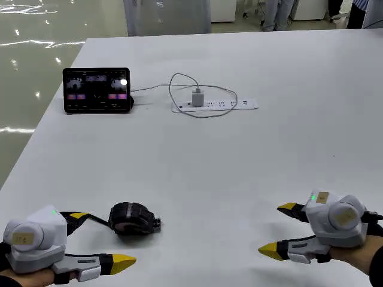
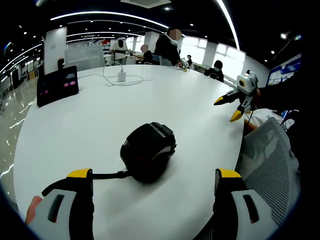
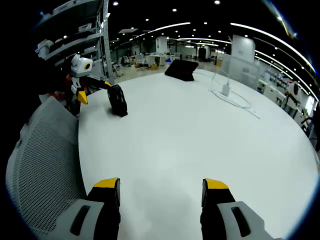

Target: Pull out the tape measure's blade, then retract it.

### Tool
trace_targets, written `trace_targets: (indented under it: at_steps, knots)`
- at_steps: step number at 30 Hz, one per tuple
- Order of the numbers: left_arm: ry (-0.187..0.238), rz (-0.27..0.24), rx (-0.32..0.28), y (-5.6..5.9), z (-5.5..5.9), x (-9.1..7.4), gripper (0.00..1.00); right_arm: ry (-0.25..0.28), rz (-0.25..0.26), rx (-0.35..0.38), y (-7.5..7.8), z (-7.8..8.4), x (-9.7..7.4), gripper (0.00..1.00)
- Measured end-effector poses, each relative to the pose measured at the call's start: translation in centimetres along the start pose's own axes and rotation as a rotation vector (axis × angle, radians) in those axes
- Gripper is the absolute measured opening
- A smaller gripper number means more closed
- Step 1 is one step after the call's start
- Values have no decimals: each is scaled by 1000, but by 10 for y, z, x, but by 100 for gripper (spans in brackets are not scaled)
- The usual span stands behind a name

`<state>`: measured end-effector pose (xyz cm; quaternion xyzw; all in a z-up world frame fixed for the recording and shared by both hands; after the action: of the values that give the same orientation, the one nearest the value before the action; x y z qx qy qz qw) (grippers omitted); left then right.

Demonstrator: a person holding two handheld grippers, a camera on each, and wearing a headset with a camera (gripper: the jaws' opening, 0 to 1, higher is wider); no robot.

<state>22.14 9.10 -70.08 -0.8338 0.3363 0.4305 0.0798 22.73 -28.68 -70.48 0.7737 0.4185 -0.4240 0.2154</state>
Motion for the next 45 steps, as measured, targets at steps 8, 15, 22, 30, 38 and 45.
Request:
trace_targets:
  at_steps: [8,15,22,30,38,45]
  knots:
    - [19,-41,-28,-10,-1,-9,99,7,32,59,12,21,-19,71]
    - [3,-36,-38,-8,5,-14,99,-16,45,83,16,42,-24,79]
    - [-4,-35,-43,-8,8,-17,99,-18,52,101,17,54,-31,90]
    - [-8,-31,-47,-8,10,-20,99,-7,60,114,18,56,-34,99]
    - [-26,-22,-32,-6,11,-20,99,-18,53,117,14,59,-33,99]
    - [-35,-8,-33,-4,11,-18,99,-15,51,120,11,58,-32,99]
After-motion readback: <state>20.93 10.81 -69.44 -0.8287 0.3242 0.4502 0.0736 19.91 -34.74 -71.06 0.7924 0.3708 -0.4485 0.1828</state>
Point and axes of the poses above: the centre of the closed fingertips' face, and the gripper's own axes: x roughly forward along the fingers, y roughly to its right, z roughly out of its underside, the point moved 4 cm from there along -x, roughly backward along the fingers, and after that the axes turned 14 degrees about -y, right-handed, at the moved point
